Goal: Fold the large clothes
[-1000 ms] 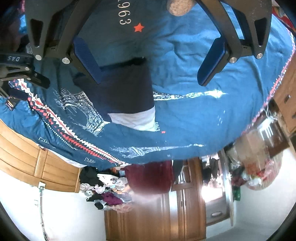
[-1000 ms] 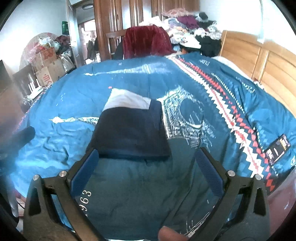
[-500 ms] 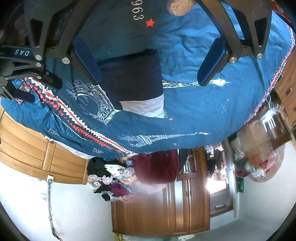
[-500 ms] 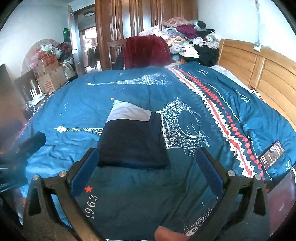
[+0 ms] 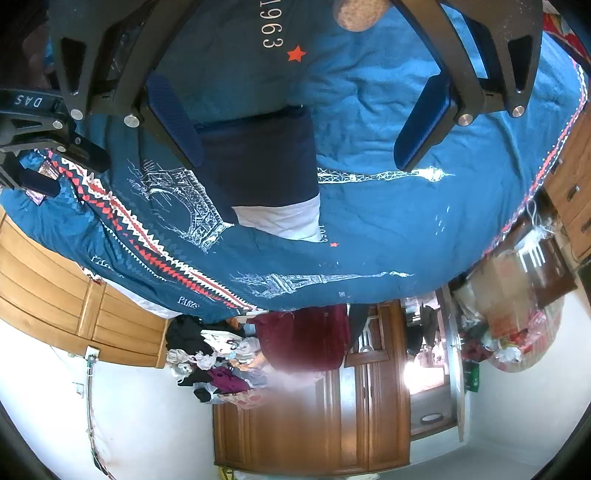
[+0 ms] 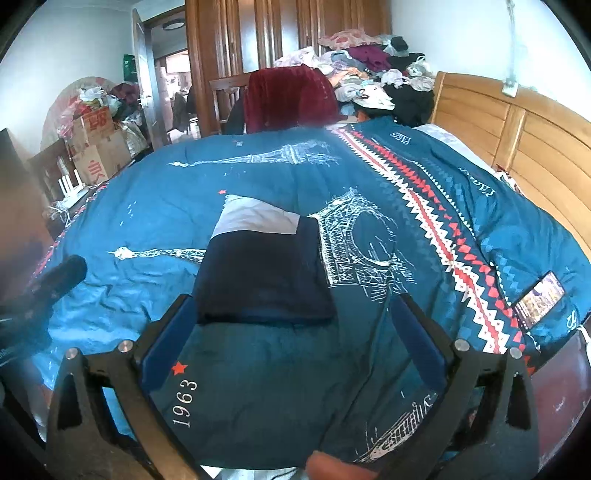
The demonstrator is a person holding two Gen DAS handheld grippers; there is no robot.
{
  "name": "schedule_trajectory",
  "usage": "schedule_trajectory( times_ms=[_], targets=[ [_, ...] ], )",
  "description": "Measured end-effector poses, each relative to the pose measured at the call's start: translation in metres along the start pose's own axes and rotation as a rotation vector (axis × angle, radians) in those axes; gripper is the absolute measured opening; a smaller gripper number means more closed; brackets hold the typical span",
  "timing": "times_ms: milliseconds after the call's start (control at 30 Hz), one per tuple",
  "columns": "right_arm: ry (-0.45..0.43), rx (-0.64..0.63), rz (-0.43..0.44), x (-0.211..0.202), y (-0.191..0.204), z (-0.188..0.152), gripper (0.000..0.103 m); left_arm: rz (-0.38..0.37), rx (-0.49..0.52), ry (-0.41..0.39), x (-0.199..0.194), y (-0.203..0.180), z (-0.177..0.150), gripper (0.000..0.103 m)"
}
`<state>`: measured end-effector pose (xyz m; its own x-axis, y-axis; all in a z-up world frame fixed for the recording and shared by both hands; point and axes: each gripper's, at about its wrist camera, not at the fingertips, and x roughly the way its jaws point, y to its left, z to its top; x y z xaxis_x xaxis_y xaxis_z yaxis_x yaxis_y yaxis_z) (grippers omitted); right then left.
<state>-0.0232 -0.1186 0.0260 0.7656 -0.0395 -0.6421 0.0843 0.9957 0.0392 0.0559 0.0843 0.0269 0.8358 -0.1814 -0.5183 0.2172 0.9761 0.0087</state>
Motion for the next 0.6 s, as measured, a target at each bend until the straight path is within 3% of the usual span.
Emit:
schedule_trajectory(
  times_ms=[600],
  targets=[
    [0.022,-0.002,0.0,-0.002,0.002,-0.012,0.103,-0.023,-0.002,-0.001,-0.007,-0.006,-0.007,0.103]
  ],
)
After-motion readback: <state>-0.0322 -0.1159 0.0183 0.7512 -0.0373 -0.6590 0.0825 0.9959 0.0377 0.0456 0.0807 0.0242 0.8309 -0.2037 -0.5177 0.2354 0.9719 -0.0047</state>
